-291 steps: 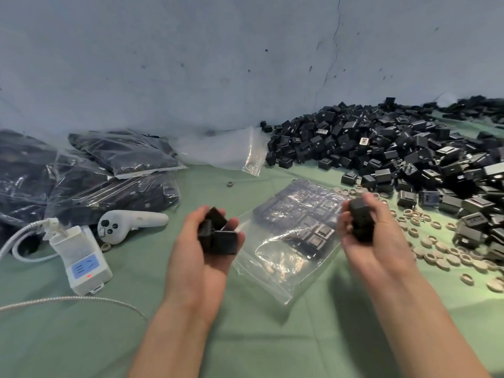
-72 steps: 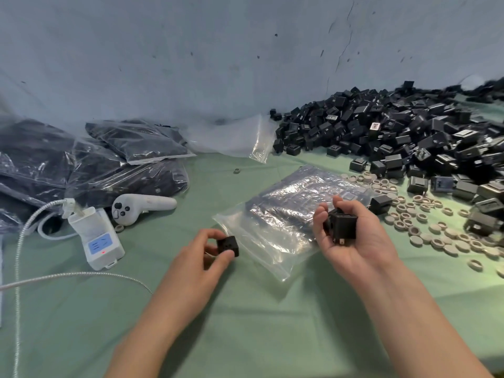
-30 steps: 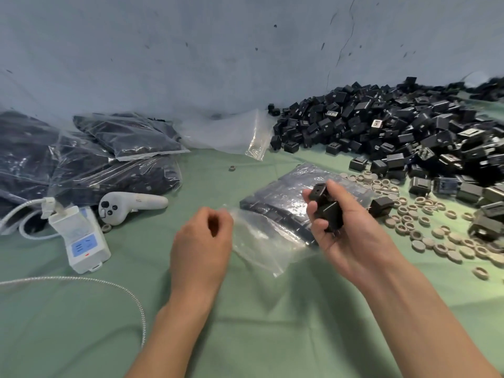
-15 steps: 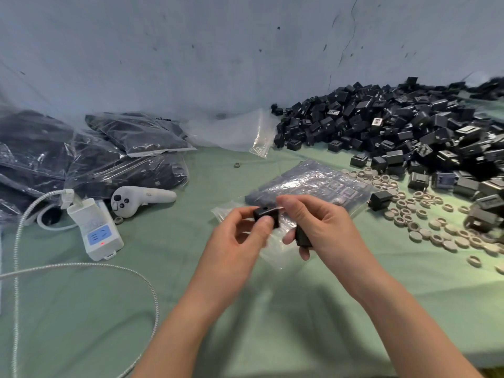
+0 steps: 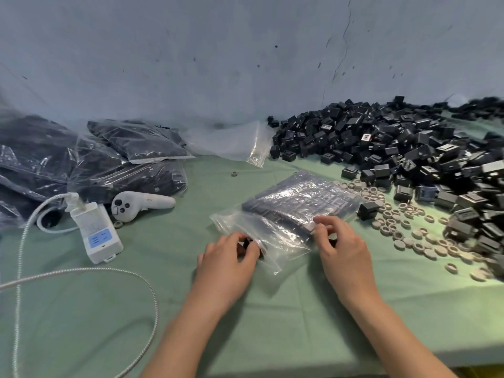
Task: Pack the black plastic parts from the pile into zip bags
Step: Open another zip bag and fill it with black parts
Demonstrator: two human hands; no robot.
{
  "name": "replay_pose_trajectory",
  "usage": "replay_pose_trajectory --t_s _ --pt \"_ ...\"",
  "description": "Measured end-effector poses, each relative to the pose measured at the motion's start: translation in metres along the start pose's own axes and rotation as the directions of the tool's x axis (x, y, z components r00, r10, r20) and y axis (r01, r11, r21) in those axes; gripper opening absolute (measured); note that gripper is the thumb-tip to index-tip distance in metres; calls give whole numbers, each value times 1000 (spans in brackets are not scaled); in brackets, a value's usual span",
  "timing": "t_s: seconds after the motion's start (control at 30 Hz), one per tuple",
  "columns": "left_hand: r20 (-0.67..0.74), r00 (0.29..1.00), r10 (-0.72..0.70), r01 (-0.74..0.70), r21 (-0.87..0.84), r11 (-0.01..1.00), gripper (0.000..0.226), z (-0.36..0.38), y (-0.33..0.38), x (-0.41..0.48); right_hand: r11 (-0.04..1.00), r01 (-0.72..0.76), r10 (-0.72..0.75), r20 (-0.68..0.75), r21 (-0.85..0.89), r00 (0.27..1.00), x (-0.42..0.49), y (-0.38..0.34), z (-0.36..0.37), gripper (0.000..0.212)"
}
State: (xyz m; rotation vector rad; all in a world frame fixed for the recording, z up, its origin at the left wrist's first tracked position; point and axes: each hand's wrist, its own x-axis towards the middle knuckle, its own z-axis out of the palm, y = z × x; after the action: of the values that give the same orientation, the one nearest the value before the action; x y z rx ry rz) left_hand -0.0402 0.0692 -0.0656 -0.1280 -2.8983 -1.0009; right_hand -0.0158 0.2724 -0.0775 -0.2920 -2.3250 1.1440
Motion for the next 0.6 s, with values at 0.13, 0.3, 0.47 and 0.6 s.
replay_pose_trajectory --t_s 0.13,0.3,0.47,0.6 --pt "102 991 84 -97 138 986 30 -4 -6 -1 988 -90 90 9 123 996 2 -2 -4 17" --pt "87 979 183 -198 198 960 49 3 -1 4 962 -131 129 22 238 991 3 -1 -8 20" --pt "88 968 236 -249 195 949 66 6 1 16 958 -141 138 32 249 990 4 -2 -10 22" --pt "53 958 282 -287 126 950 56 8 3 22 930 -220 209 68 294 975 6 -5 -12 19"
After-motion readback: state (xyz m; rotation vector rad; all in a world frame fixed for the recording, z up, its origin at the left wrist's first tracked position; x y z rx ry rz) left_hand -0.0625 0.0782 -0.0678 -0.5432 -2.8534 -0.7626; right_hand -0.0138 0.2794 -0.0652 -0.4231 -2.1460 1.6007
